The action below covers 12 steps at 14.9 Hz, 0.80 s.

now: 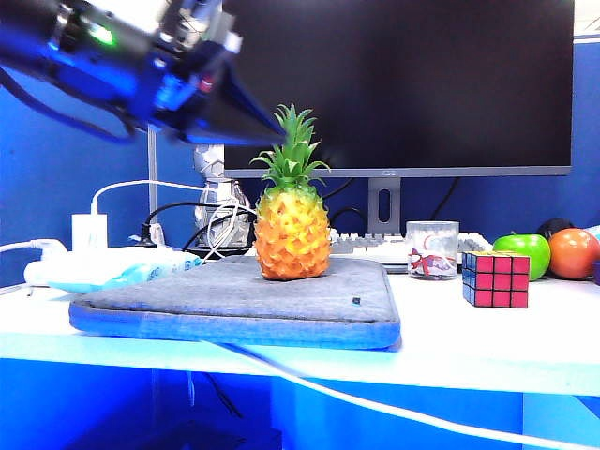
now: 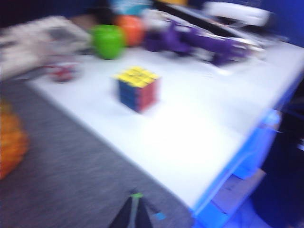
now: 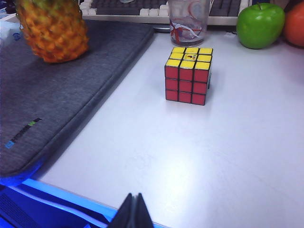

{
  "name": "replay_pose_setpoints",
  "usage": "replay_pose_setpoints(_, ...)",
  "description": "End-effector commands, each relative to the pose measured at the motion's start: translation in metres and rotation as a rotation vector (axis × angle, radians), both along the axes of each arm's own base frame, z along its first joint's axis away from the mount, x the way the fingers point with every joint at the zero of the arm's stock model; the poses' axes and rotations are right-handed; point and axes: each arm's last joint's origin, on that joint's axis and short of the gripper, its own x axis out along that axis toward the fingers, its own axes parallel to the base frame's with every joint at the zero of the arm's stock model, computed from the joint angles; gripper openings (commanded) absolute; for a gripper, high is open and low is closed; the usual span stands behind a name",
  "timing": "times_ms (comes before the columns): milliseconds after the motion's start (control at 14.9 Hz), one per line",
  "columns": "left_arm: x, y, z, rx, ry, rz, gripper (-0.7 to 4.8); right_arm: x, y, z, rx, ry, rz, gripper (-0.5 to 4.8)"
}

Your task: Rotate the Rubik's Cube so that its red face is facing towards you.

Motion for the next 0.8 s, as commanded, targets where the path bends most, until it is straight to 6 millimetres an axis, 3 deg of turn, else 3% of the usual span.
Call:
replay_pose_setpoints(67, -0.026, 0.015, 0.029, 0.001, -0.013, 0.001, -0.03, 0.0, 0.0, -0.001, 0.0, -0.009, -0.006, -0.01)
replay_pose_setpoints(268, -0.051, 0.036, 0.064, -0.091, -0.131, 0.007, -0.02, 0.0, -0.007, 0.003, 0.025, -0.046, -0.06, -0.01)
replay_pose_setpoints(469, -0.07, 0.064, 0.087, -0.197, -0.281, 0.06, -0.02, 0.007, -0.027, 0.003, 0.019, -0.05, -0.297, -0.01)
replay_pose_setpoints(603, -0.078, 0.084, 0.081, -0.216, -0.334, 0.14, -0.03, 0.008, -0.035, 0.003, 0.017, -0.051, -0.381, -0.01)
replay_pose_setpoints(804, -0.092, 0.099, 0.055, -0.215, -0.348, 0.21, -0.02, 0.008, -0.039, 0.003, 0.016, -0.051, -0.42, -0.01)
